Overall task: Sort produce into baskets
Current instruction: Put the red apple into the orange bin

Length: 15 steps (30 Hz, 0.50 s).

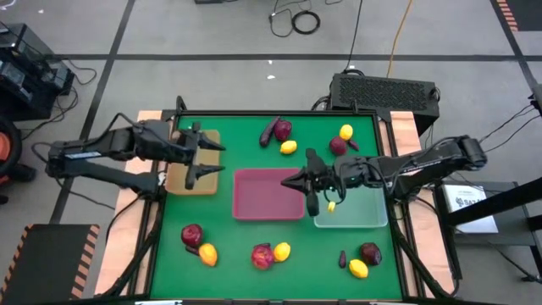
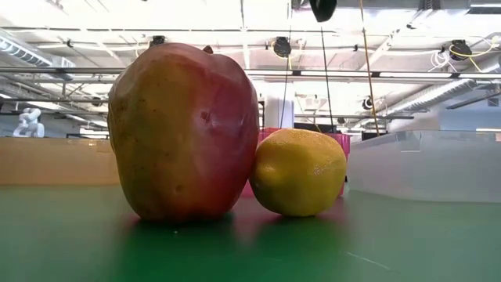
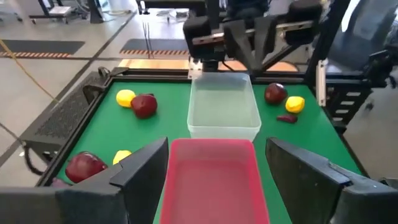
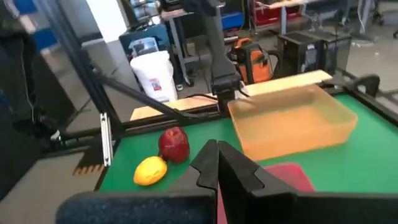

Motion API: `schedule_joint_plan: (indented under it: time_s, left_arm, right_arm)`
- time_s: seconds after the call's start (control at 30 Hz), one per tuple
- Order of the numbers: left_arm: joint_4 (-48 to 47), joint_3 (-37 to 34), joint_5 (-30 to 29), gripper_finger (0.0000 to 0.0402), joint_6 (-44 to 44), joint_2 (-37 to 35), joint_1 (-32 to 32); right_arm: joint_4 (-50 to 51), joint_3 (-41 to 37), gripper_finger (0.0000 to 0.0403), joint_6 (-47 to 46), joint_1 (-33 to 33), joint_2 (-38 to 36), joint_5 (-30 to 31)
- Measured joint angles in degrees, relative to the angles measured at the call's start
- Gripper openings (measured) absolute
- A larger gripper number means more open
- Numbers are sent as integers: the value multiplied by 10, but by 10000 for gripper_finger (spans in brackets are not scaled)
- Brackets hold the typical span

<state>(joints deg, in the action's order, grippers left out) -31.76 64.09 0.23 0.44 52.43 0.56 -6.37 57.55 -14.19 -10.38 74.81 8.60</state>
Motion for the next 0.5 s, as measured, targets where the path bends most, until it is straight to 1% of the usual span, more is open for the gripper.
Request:
schedule_joint_plan:
  time_s: [0.13,0.23,0.27,0.33,0.43,0.5]
  left_arm:
    - [-34,59,-66,273,-16,64,-59]
    - [-77,113,-113,273,-31,112,-97]
    - [-94,132,-124,273,-40,126,-107]
    - [-151,171,-136,273,-64,156,-126]
    - [-223,231,-141,273,-138,203,-155]
    - [-271,266,-141,273,-186,235,-177]
  right_arm:
    - [9,24,0,61,-12,6,0]
    - [13,27,0,71,-23,6,-1]
    - [17,27,0,70,-27,6,-10]
    - [21,27,0,62,-37,5,-47]
    - [20,27,0,52,-55,5,-111]
    - [24,27,0,52,-69,5,-131]
